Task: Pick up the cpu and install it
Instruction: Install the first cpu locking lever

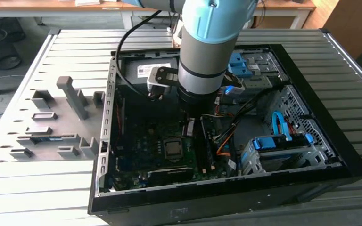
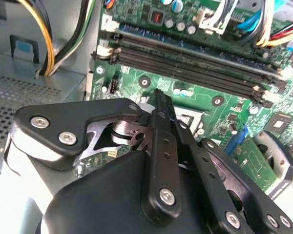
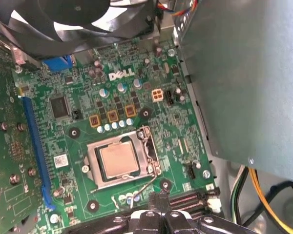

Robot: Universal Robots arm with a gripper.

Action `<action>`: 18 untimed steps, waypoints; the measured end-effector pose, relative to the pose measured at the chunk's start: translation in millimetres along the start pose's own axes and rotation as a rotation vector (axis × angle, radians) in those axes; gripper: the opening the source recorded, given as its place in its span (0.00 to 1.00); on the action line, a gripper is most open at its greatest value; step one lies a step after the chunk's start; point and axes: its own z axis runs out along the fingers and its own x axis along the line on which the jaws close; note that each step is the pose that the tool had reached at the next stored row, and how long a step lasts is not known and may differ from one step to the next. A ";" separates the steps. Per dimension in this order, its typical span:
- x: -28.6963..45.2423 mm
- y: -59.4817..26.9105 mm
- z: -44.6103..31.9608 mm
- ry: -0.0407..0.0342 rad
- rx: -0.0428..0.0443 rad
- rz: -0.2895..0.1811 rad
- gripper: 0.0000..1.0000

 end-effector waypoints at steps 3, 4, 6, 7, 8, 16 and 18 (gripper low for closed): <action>0.9 2.8 0.1 -0.0016 -0.0010 -0.012 0.10; 0.9 3.2 0.2 -0.0015 -0.0014 -0.021 0.10; 1.0 3.3 0.4 0.0002 -0.0028 -0.049 0.10; 1.0 3.3 0.6 0.0012 -0.0037 -0.067 0.10; 1.0 3.3 0.9 0.0022 -0.0045 -0.085 0.10; 1.2 3.2 2.5 0.0113 -0.0116 -0.229 0.10; 4.1 3.5 2.4 0.0114 -0.0118 -0.238 0.10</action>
